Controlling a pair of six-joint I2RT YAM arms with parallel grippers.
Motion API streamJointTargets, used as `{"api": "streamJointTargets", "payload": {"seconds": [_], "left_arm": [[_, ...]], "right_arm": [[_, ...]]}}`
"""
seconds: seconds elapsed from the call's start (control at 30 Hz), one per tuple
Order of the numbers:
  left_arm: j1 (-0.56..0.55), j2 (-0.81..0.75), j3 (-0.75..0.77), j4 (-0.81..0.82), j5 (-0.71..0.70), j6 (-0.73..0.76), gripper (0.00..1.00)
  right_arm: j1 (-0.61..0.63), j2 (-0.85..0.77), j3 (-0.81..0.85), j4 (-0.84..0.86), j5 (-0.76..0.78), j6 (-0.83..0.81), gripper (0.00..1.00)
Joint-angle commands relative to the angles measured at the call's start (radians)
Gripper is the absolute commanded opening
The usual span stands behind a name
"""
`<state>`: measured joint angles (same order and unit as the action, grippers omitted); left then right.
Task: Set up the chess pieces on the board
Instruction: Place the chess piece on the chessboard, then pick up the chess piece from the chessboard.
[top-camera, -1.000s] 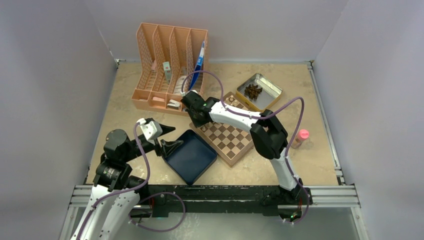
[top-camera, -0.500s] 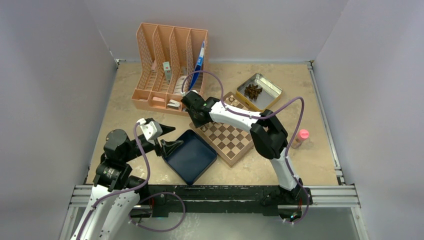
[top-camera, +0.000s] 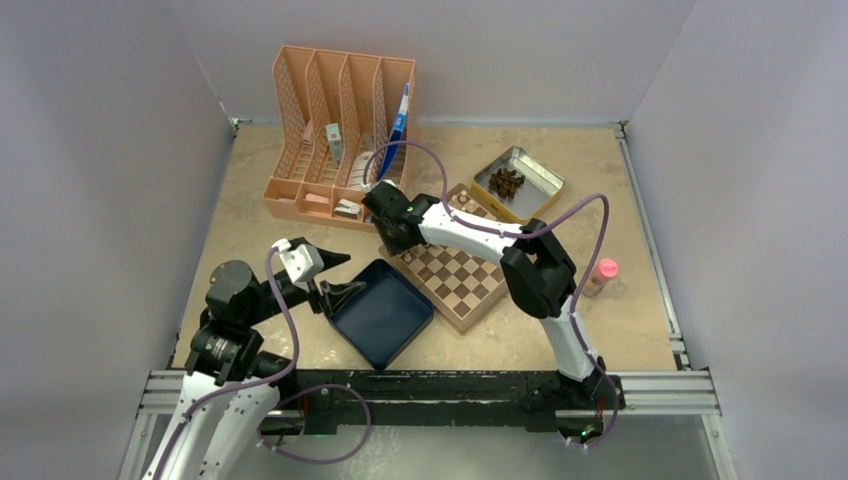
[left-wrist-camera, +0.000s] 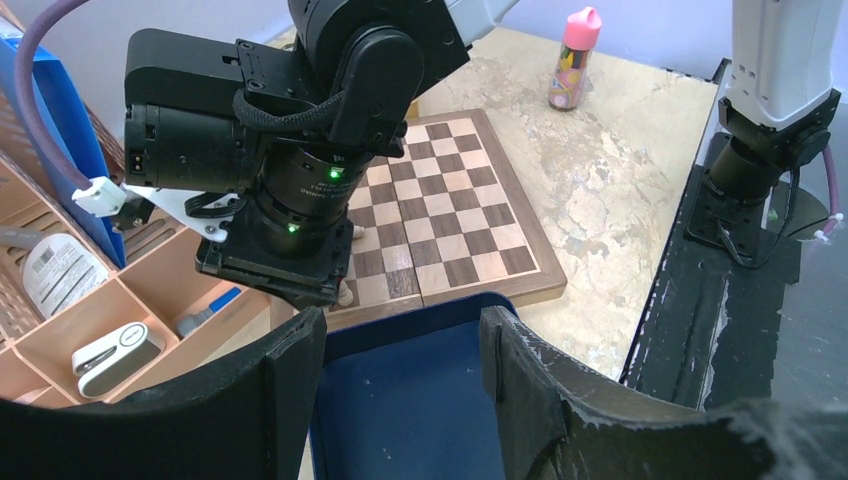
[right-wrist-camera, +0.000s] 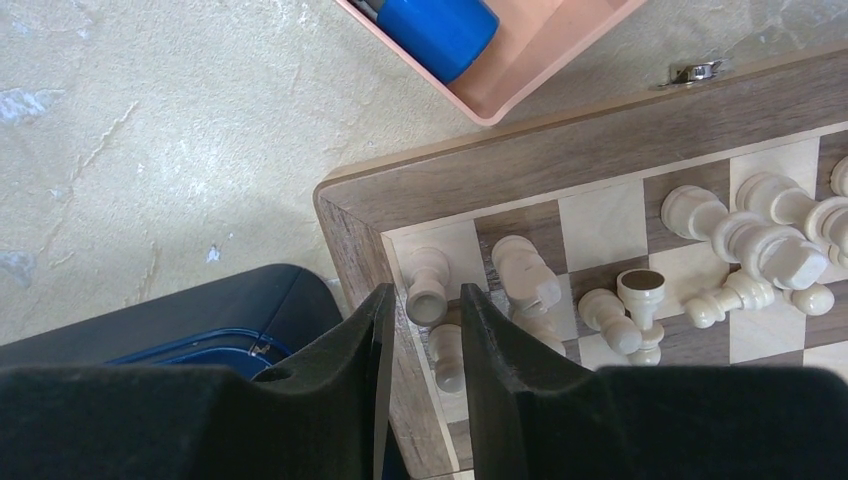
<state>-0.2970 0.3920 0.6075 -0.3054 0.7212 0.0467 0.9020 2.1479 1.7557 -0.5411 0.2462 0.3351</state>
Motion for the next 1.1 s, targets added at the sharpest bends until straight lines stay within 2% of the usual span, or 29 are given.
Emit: {"api": "streamJointTargets", "payload": {"seconds": [0.0, 0.27, 0.5, 0.8, 1.07], "left_arm": [[-0.002, 0.005, 0.006, 0.022, 0.012, 0.018, 0.58], [-0.002, -0.002, 0.006, 0.021, 0.006, 0.014, 0.58], [-0.001, 0.002, 0.01, 0.021, -0.015, -0.003, 0.59], [-0.002, 0.002, 0.012, 0.016, -0.041, -0.016, 0.61], [-0.002, 0.014, 0.019, 0.011, -0.038, -0.024, 0.61]], "right_arm": [[-0.005, -0.099, 0.005, 0.021, 0.017, 0.0, 0.33], [-0.005, -0.184, -0.01, 0.047, 0.01, 0.009, 0.34], [-0.017, -0.307, -0.119, 0.075, 0.126, 0.037, 0.33], [-0.088, -0.408, -0.36, 0.207, 0.092, 0.014, 0.3], [-0.133, -0.421, -0.518, 0.372, -0.016, -0.062, 0.27]]}}
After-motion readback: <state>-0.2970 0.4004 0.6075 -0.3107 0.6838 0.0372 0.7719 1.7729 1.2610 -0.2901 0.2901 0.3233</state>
